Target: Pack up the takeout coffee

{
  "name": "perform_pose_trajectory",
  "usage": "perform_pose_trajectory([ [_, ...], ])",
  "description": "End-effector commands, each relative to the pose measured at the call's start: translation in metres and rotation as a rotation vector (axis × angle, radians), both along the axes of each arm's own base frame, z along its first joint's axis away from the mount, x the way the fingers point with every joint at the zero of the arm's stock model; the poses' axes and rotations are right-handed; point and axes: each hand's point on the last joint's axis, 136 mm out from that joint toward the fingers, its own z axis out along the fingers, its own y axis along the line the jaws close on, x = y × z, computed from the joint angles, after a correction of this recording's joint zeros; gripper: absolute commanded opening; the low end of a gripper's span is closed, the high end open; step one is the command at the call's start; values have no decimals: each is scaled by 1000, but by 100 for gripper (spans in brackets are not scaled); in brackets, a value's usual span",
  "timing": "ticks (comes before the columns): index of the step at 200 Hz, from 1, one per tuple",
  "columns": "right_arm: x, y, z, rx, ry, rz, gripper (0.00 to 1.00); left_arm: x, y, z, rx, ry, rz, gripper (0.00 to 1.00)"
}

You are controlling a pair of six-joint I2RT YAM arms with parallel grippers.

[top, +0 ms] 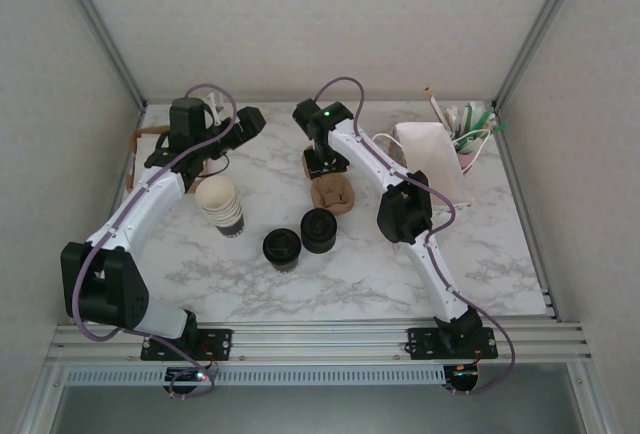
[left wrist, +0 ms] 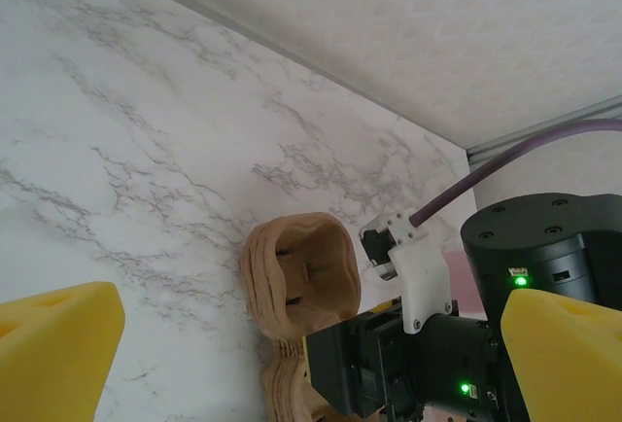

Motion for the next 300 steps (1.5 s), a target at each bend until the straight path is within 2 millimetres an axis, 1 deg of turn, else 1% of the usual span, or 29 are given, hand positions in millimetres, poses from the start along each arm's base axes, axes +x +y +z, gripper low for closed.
perform_pose_trajectory([
  [1,-2,2,-17,-16,29,8,48,2,-4,-1,20,-1,-9,100],
  [44,-2,2,-17,-13,30,7,45,3,-5,0,20,0,-11,100],
  [126,-2,1,0,1,3,5,33,3,-7,-3,24,5,-14,100],
  [150,-3,1,3,4,0,6,31,3,-13,-7,21,15,-27,99],
  [170,-3,-1,6,4,-5,4,31,3,-18,-10,14,24,-41,97],
  [201,-3,-2,12,11,-16,1,30,4,-24,-12,13,34,-53,89],
  [219,-3,-1,16,20,-24,1,30,5,-27,-12,12,36,-59,80],
  [239,-4,-1,19,27,-31,3,30,6,-32,-15,13,42,-68,67],
  [254,-4,-1,20,30,-30,1,29,7,-36,-19,16,54,-77,59],
  [274,-5,0,21,35,-32,2,29,8,-40,-24,19,66,-85,52],
  [300,-5,-1,26,44,-44,1,28,10,-45,-32,21,84,-93,46],
])
